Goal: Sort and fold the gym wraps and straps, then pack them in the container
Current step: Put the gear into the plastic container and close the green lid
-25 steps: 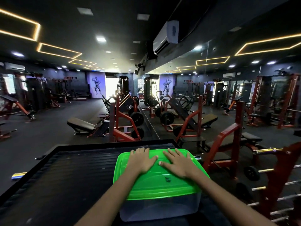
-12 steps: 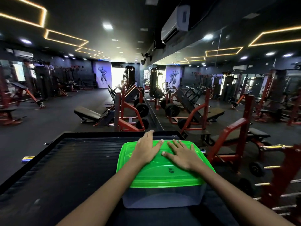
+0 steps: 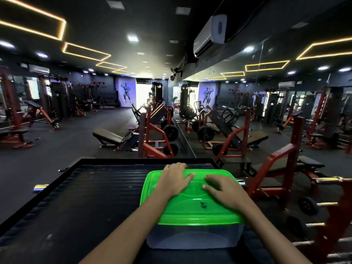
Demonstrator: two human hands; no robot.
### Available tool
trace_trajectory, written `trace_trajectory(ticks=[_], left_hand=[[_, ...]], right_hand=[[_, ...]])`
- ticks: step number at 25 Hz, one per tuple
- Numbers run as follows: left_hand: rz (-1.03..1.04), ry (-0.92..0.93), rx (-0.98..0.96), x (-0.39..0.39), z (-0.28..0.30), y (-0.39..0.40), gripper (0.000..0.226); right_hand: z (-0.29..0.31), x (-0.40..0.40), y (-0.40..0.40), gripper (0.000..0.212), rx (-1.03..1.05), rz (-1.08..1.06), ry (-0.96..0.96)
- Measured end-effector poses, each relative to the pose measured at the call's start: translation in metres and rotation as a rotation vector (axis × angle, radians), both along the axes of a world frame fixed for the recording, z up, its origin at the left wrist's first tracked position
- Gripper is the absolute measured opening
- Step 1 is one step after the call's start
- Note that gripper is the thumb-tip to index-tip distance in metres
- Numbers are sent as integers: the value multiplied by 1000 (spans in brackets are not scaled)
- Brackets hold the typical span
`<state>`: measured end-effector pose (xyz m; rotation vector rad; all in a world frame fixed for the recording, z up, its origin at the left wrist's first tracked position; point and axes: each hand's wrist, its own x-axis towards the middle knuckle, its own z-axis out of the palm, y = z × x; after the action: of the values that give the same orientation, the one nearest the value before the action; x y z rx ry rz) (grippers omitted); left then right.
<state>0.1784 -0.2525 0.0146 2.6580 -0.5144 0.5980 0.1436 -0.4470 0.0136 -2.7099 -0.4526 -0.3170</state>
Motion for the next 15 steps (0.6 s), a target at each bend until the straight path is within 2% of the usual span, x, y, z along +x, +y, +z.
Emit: trace_trajectory(ticks=[2, 4, 8, 11, 12, 15], left_hand=[[144, 281, 189, 15, -2, -1, 70], [149, 346, 225, 22, -1, 0, 72], [123, 284, 126, 16, 6, -1, 63], [138, 79, 153, 0, 13, -5, 51], [127, 69, 141, -7, 15, -7, 49], [82, 197, 183, -28, 16, -10, 54]], right_hand=[[2, 2, 7, 55, -100, -71, 47], [4, 10, 11, 61, -217, -73, 138], [5, 14, 10, 63, -302, -96, 227], [4, 10, 9, 64, -219, -91, 153], [2, 9, 9, 64, -176, -92, 117], [2, 7, 9, 62, -138, -89, 67]])
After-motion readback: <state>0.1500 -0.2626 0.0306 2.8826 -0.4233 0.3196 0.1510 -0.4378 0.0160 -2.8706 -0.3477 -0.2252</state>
